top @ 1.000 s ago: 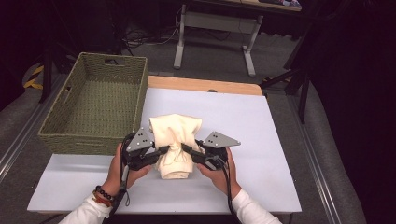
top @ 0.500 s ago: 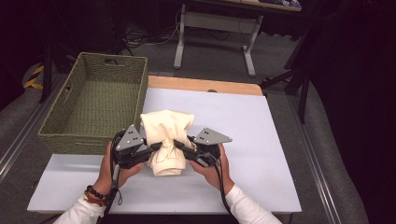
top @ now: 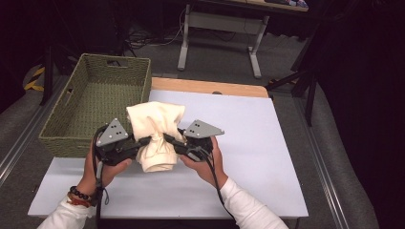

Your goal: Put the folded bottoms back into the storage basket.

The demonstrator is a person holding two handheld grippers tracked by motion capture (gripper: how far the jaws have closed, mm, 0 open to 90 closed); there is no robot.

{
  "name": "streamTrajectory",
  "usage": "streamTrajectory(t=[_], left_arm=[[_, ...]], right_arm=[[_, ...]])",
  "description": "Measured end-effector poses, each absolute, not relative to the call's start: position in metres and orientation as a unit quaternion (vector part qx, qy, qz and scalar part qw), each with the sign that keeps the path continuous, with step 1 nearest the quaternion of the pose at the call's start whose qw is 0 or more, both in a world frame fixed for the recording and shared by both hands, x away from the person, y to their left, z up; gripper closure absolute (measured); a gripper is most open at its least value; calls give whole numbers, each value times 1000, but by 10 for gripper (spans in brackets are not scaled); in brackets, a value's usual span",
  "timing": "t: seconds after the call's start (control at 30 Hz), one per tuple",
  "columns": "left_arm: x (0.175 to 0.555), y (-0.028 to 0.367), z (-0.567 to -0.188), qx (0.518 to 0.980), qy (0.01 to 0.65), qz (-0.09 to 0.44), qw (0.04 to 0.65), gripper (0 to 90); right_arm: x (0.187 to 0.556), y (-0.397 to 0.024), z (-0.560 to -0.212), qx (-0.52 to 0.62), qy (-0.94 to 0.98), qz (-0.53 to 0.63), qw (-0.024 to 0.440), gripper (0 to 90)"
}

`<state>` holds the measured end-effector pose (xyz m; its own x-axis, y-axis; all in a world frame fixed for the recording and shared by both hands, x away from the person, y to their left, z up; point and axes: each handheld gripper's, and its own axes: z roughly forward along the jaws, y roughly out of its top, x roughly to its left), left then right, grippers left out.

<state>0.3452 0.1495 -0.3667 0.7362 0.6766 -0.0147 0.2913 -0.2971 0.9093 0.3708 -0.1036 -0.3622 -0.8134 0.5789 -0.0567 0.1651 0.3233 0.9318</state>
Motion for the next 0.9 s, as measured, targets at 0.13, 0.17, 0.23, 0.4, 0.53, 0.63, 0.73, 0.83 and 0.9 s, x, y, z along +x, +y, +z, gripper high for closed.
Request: streamTrajectory(t=[0.13,0.17,0.23,0.4,0.53,0.63,0.73,0.83,0.9], left_arm=[[350,162,-358,780,317,192,504,709],[353,167,-355,778,320,190,506,709],[355,173,-351,777,324,189,506,709],[362,185,-340,775,330,196,502,709],[370,193,-333,774,336,199,498,709],[377,200,-330,774,342,199,495,709],[382,206,-327,776,341,207,489,709],[388,214,-324,777,344,206,486,709],[393,219,-324,775,350,208,483,709]], right_arm=[[376,-95,-357,235,789,535,189,669],[379,-91,-355,236,788,538,184,668],[384,-84,-350,236,786,543,178,669],[393,-71,-341,234,782,551,174,668],[405,-61,-335,237,781,555,163,667],[411,-55,-333,237,780,556,163,666],[419,-46,-331,241,778,558,160,666],[426,-39,-330,239,778,560,159,666],[430,-34,-330,237,778,560,159,666]])
